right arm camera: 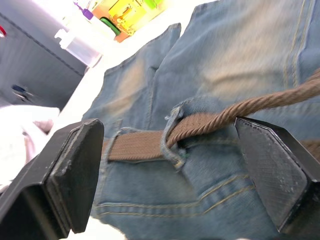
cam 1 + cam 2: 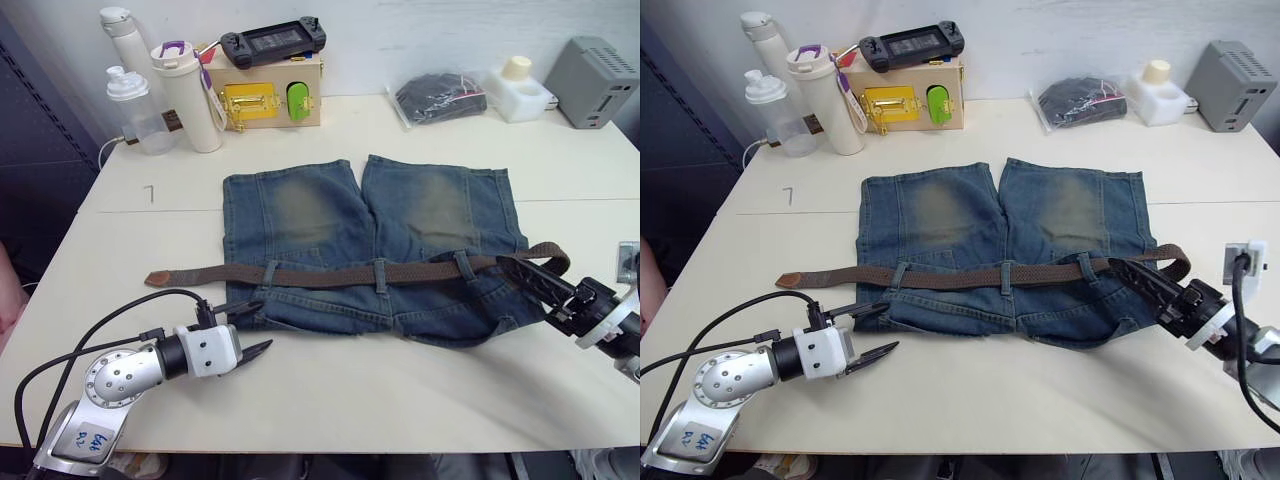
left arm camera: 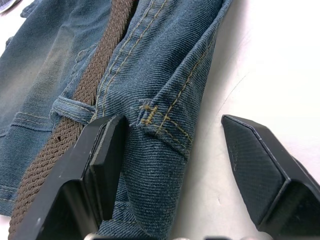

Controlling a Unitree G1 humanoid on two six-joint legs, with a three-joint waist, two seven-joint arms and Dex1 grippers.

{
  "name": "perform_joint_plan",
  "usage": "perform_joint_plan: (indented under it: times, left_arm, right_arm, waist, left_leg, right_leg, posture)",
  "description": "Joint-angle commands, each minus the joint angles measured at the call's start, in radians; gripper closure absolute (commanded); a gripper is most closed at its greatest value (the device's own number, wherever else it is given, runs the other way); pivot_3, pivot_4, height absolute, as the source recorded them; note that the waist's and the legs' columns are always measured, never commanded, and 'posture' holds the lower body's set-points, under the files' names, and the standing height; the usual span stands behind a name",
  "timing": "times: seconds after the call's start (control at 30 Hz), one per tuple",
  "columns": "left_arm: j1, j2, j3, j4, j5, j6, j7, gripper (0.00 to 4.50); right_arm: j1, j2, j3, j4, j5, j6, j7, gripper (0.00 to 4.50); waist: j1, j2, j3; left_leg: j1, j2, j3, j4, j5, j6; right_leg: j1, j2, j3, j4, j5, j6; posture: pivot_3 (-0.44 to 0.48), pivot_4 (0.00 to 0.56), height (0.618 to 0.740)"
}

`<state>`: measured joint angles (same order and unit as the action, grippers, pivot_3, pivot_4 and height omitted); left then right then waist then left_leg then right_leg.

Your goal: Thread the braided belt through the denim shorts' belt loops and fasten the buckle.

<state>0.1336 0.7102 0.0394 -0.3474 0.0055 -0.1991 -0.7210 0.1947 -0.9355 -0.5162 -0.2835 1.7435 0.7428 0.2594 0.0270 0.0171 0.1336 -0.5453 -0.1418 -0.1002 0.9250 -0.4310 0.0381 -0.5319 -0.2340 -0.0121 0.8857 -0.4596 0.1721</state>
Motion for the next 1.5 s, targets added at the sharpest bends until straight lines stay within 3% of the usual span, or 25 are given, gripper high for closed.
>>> perform_joint_plan:
  times: [0.03,0.17,0.27,0.5,0.53,0.7,0.8,1.07,1.23,1.33,1.37,1.4,1.47,1.5]
  left_arm:
    - [0.01,0.009,0.009,-0.011,0.008,-0.008,0.002,1.09]
    - [0.013,0.008,0.007,-0.016,0.011,-0.007,0.003,1.09]
    - [0.015,0.011,0.009,-0.018,0.011,-0.008,0.003,1.09]
    - [0.013,0.012,0.008,-0.021,0.014,-0.007,0.004,1.09]
    - [0.012,0.011,0.006,-0.022,0.014,-0.006,0.004,1.09]
    - [0.006,0.003,0.001,-0.019,0.016,-0.002,0.011,1.09]
    - [-0.001,-0.018,0.01,-0.02,-0.001,0.014,0.031,1.09]
    - [0.006,-0.026,0.066,-0.032,-0.061,0.061,0.034,1.09]
    - [0.013,-0.028,0.084,-0.044,-0.082,0.075,0.03,1.09]
    - [0.022,-0.029,0.094,-0.053,-0.094,0.085,0.029,1.09]
    - [0.029,-0.031,0.103,-0.052,-0.101,0.089,0.032,1.09]
    - [0.037,-0.031,0.111,-0.049,-0.104,0.089,0.033,1.09]
    - [0.046,-0.031,0.124,-0.043,-0.11,0.088,0.034,1.09]
    - [0.049,-0.033,0.132,-0.039,-0.115,0.09,0.035,1.09]
  right_arm:
    - [-0.059,0.035,0.003,0.021,0.08,0.02,-0.11,0.02]
    - [-0.105,0.085,-0.007,0.042,0.111,0.021,-0.186,0.02]
    - [-0.117,0.102,0.006,0.049,0.105,0.036,-0.247,0.79]
    - [-0.154,0.149,-0.004,0.063,0.114,0.04,-0.307,4.22]
    - [-0.164,0.159,-0.009,0.059,0.105,0.033,-0.301,4.47]
    - [-0.235,0.257,-0.05,-0.013,0.005,-0.067,-0.224,4.47]
    - [-0.2,0.273,0.006,-0.048,-0.072,-0.035,-0.191,4.47]
    - [-0.177,0.274,0.032,-0.036,-0.125,0.003,-0.278,4.47]
    - [-0.156,0.19,-0.047,-0.027,-0.054,0.066,-0.232,2.41]
    - [-0.133,0.119,-0.09,-0.009,-0.037,0.114,-0.175,0.84]
    - [-0.112,0.067,-0.126,-0.004,-0.039,0.158,-0.094,0.33]
    - [-0.088,0.014,-0.162,-0.008,-0.054,0.204,0.001,0.07]
    - [-0.046,-0.068,-0.206,-0.022,-0.106,0.263,0.156,0.07]
    - [-0.006,-0.118,-0.206,-0.074,-0.212,0.246,0.279,0.07]
  waist:
    - [-0.001,0.0,0.0]
    - [0.0,0.0,0.0]
    - [0.0,0.0,0.0]
    - [-0.001,0.0,0.0]
    - [-0.001,0.0,0.0]
    - [-0.002,0.0,0.0]
    - [0.0,0.0,0.0]
    - [-0.005,-0.001,-0.001]
    - [-0.002,-0.001,-0.001]
    - [-0.003,-0.001,-0.001]
    - [-0.003,-0.002,-0.001]
    - [-0.002,-0.002,-0.001]
    - [-0.002,-0.001,-0.001]
    - [-0.003,-0.002,-0.001]
  left_leg:
    - [0.0,0.0,0.0,0.0,0.0,0.0]
    - [0.0,0.0,0.0,0.0,0.0,0.0]
    - [0.0,0.0,0.0,0.0,0.0,0.0]
    - [0.0,0.0,0.0,0.0,0.0,0.0]
    - [0.0,0.0,0.0,0.0,0.0,0.0]
    - [0.001,-0.001,0.0,-0.001,0.0,0.0]
    - [0.001,-0.001,0.0,-0.001,0.0,0.0]
    - [0.001,-0.001,0.0,-0.001,0.0,0.0]
    - [0.001,-0.002,0.0,-0.001,0.0,0.0]
    - [0.001,-0.002,0.0,-0.001,0.0,0.001]
    - [0.001,-0.002,0.0,-0.001,0.0,0.001]
    - [0.001,-0.002,0.0,-0.001,0.0,0.001]
    - [0.001,-0.002,0.0,-0.002,0.0,0.001]
    - [0.001,-0.002,0.0,-0.002,0.0,0.001]
  right_leg:
    - [0.0,0.0,0.0,0.0,0.0,0.0]
    - [0.0,0.0,0.0,0.0,0.0,0.0]
    - [0.0,0.0,0.0,0.0,0.0,0.0]
    - [0.0,0.001,0.001,0.001,0.0,0.0]
    - [0.0,0.001,0.001,0.001,0.0,0.0]
    - [0.0,0.001,0.001,0.001,0.0,0.0]
    - [0.0,0.001,0.002,0.001,0.0,0.0]
    - [-0.001,0.001,0.003,0.002,0.0,0.0]
    - [-0.001,0.001,0.003,0.002,0.0,0.0]
    - [-0.001,0.001,0.003,0.002,0.0,0.0]
    - [-0.001,0.001,0.003,0.002,0.0,0.0]
    - [0.0,0.001,0.003,0.002,0.0,0.0]
    - [0.0,0.001,0.003,0.001,0.0,0.0]
    - [0.0,0.001,0.002,0.0,0.0,0.0]
  posture:
    - [0.0,0.15,0.645]
    - [0.0,0.15,0.645]
    - [0.0,0.15,0.645]
    - [0.0,0.15,0.645]
    - [0.0,0.15,0.645]
    - [0.0,0.15,0.645]
    - [0.0,0.15,0.645]
    - [0.0,0.15,0.645]
    - [0.0,0.15,0.645]
    - [0.0,0.15,0.645]
    - [0.0,0.15,0.645]
    - [0.0,0.15,0.645]
    - [0.0,0.15,0.645]
    - [0.0,0.15,0.645]
